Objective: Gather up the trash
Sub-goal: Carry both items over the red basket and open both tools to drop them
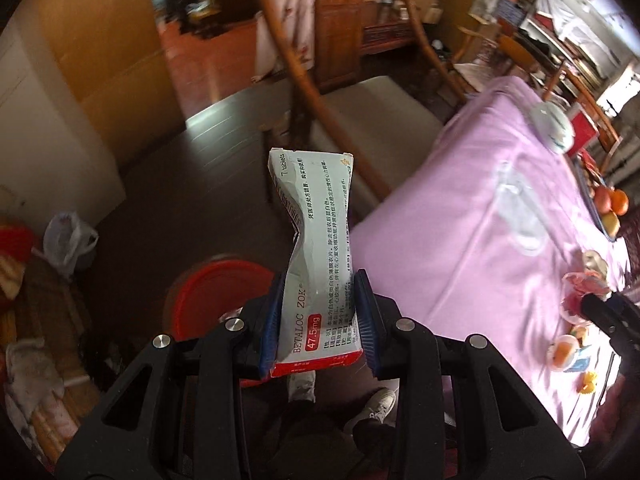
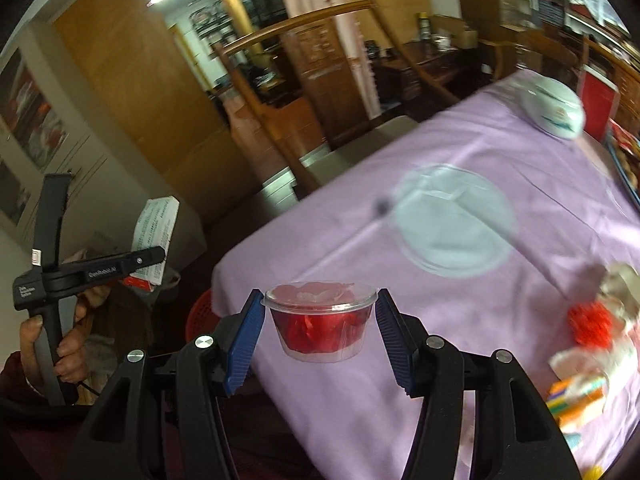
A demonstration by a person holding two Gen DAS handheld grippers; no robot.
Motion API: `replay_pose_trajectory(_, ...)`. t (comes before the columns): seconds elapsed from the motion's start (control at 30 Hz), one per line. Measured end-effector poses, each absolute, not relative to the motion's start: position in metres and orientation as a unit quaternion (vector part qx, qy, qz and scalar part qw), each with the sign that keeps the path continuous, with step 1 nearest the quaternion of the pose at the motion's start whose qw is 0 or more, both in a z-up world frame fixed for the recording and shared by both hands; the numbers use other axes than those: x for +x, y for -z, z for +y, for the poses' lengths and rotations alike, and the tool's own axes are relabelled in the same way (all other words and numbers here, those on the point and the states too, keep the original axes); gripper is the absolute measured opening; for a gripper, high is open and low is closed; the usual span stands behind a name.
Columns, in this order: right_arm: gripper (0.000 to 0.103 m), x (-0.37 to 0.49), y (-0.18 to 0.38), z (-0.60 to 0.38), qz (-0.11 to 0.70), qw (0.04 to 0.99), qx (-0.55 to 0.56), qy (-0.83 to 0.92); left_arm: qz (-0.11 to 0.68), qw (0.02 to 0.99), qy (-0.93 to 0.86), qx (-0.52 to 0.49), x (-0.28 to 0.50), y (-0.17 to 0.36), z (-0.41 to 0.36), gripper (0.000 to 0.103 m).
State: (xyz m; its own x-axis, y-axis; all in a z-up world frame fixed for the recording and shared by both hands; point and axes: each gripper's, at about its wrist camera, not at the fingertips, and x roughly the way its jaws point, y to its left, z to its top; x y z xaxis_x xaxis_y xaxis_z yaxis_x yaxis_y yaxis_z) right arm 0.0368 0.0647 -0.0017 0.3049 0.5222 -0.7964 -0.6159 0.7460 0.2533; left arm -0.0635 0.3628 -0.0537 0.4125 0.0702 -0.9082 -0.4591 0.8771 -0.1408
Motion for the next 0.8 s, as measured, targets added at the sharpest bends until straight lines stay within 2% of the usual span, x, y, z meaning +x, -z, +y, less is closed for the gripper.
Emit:
replay_pose_trajectory(0.47,0.057,0.017,-0.002,0.139,0.481,0.777,-0.105,-0.393,0.549,0.774,-0.197,-0.244,-0.113,0.098,0.416,0.038)
replay_pose_trajectory(0.67,0.057,0.013,-0.001,0.155,0.484,0.771,-0.114,-0.398,0.546,0.762,-0.217,-0.273,-0.125,0.101,0.434,0.064)
replay_pose_trajectory(0.8,0.057,0.008,0.003,0.172,0.49,0.757,-0.123,-0.415,0.534,0.761,-0.235,-0.284,-0.139,0.093,0.446,0.071)
